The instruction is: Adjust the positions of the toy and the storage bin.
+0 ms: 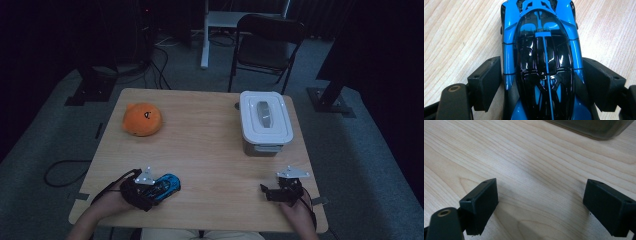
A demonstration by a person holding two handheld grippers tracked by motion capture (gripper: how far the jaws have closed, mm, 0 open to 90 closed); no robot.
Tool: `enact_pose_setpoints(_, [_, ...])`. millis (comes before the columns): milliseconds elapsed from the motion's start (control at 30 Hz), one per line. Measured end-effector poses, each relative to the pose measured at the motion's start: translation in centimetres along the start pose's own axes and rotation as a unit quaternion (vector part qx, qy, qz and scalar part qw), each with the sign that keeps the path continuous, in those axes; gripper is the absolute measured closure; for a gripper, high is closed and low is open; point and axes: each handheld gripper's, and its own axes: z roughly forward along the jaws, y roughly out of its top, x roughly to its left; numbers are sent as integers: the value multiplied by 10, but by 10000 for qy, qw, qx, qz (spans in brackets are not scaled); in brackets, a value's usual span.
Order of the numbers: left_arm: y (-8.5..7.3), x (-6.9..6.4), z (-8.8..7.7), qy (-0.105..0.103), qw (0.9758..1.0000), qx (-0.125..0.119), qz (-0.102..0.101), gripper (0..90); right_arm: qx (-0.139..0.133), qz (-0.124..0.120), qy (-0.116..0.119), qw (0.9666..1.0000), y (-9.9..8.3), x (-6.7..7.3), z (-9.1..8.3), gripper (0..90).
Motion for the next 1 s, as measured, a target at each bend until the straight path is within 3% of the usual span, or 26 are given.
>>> enact_pose_setpoints(200, [4, -1, -5, 100, 9999, -55, -126, 202, 0, -1, 0, 10000, 0, 0, 0, 121])
enact_pose_setpoints(367, [7, -1, -10, 63, 9997, -112, -217, 197, -1, -1, -1, 10000, 0, 0, 0, 121])
enact_pose_setpoints(633, [14, 10, -24, 220, 9976, -485, -445, 196, -1, 2, 0, 10000, 0, 0, 0, 121])
enact_pose_setpoints(833, [12, 29, -29, 534, 9942, -583, -727, 197, 1, -1, -1, 10000, 0, 0, 0, 121])
enact_pose_setpoints(1000, [5, 51, -34, 823, 9885, -710, -1053, 197, 0, 2, 0, 10000, 0, 0, 0, 121])
